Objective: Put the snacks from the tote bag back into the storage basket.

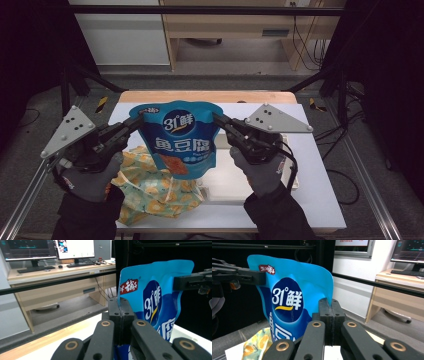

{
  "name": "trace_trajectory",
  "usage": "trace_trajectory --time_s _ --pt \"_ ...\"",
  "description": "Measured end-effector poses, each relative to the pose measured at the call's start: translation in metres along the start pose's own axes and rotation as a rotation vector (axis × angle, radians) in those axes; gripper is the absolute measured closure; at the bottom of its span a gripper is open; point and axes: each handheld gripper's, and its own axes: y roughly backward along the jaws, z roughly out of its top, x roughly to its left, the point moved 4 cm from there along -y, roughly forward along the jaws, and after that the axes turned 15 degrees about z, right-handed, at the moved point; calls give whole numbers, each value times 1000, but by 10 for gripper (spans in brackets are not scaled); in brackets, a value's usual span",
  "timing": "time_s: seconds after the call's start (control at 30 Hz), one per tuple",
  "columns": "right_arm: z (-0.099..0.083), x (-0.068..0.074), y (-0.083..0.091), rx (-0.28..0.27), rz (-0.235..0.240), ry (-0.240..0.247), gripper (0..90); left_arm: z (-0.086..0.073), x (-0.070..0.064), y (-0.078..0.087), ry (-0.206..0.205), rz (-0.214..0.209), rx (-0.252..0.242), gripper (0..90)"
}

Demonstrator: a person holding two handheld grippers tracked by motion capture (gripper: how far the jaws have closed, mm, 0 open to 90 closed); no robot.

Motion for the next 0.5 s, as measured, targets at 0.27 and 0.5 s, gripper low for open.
trace_trajectory --time_s 0.27,0.5 --pt "-2 -7 19 -7 -30 -3 900 4 -16 -9 0 -28 -7 900" --pt "-7 -11 31 -4 -55 -5 900 3 -28 -16 2 -52 -7 900"
